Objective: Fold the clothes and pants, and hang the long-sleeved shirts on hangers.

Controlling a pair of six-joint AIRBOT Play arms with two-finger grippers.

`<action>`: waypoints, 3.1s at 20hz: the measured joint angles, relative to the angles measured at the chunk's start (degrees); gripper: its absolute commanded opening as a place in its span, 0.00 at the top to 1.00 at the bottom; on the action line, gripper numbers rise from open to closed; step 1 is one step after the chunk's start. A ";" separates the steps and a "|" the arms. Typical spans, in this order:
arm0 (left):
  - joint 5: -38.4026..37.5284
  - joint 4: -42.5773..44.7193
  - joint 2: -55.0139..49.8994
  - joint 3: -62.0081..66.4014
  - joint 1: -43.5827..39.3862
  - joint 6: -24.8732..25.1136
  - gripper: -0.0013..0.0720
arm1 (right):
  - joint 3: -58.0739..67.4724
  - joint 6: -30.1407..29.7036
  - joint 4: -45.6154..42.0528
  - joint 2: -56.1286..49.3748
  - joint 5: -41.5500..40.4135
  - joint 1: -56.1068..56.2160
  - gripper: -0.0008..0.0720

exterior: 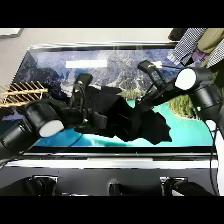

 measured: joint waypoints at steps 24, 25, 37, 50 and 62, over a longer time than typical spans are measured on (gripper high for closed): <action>6.99 2.58 2.69 -7.26 -1.31 -2.84 0.12 | 16.83 4.94 -9.77 3.82 0.59 0.00 0.95; 6.78 2.62 3.54 -6.10 0.59 -1.27 0.12 | 16.85 4.46 -9.75 3.85 0.35 0.00 0.95; 10.25 0.15 8.92 -1.86 21.49 29.11 0.14 | 16.87 -23.47 3.69 3.43 -0.48 0.00 0.95; 2.91 -43.98 3.63 -9.94 37.05 83.27 0.15 | 16.83 -32.59 14.10 -1.14 2.43 0.00 0.95; 5.75 -50.03 -1.88 -10.10 36.02 92.26 0.17 | 16.79 -32.83 16.37 -1.86 3.76 0.00 0.95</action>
